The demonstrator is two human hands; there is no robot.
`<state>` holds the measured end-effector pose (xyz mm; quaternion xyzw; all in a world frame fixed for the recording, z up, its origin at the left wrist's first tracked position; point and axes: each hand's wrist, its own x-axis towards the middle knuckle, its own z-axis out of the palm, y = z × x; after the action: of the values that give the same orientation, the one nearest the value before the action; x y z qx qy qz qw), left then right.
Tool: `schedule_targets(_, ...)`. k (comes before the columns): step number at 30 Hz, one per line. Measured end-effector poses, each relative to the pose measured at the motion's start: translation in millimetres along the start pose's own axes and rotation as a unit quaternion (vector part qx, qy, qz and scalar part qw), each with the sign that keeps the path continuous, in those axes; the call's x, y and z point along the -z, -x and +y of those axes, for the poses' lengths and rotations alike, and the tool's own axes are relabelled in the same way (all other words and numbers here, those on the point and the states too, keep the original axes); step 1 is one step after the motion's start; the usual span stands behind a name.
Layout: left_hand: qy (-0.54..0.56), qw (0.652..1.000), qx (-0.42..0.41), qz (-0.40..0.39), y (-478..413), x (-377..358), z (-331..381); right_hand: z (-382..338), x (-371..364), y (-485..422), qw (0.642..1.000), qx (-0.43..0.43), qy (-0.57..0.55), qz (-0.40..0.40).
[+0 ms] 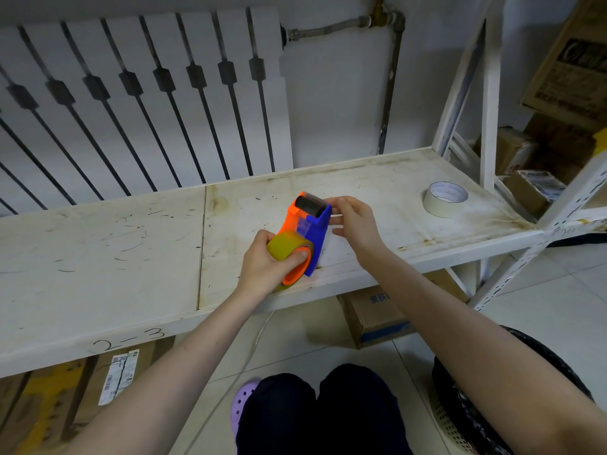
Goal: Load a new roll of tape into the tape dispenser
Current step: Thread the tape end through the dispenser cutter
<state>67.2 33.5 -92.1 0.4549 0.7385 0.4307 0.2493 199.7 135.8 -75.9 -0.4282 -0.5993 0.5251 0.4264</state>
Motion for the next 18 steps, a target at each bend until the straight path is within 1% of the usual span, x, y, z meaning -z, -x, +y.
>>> schedule_targets(3, -0.005, 1.000, -0.001, -0.003, -0.7, 0.4, -0.7, -1.3, 5.0, -1.8, 0.989, -0.117, -0.093, -0.022)
schedule_targets(6, -0.024, 1.000, -0.009, -0.016, -2.9, 3.0, -2.3, -1.9, 11.1, -5.7, 0.970, -0.190, -0.142, -0.058)
schedule_targets(9, -0.075, 0.997, -0.021, -0.025, -7.6, 7.1, -2.7, -4.3, 14.0, -9.2, 0.952, -0.231, -0.185, -0.080)
schedule_targets(13, -0.089, 0.995, -0.005, -0.049, -10.9, 10.5, 2.2, -4.7, 15.6, -8.3, 0.921, -0.289, -0.248, -0.083)
schedule_targets(15, -0.091, 0.994, 0.003, -0.064, -10.6, 11.2, 4.7, -4.2, 16.6, -6.2, 0.909, -0.301, -0.278, -0.077)
schedule_targets(18, -0.078, 0.994, 0.004, -0.076, -9.3, 10.8, 6.5, -1.8, 16.5, -2.2, 0.902, -0.303, -0.300, -0.068)
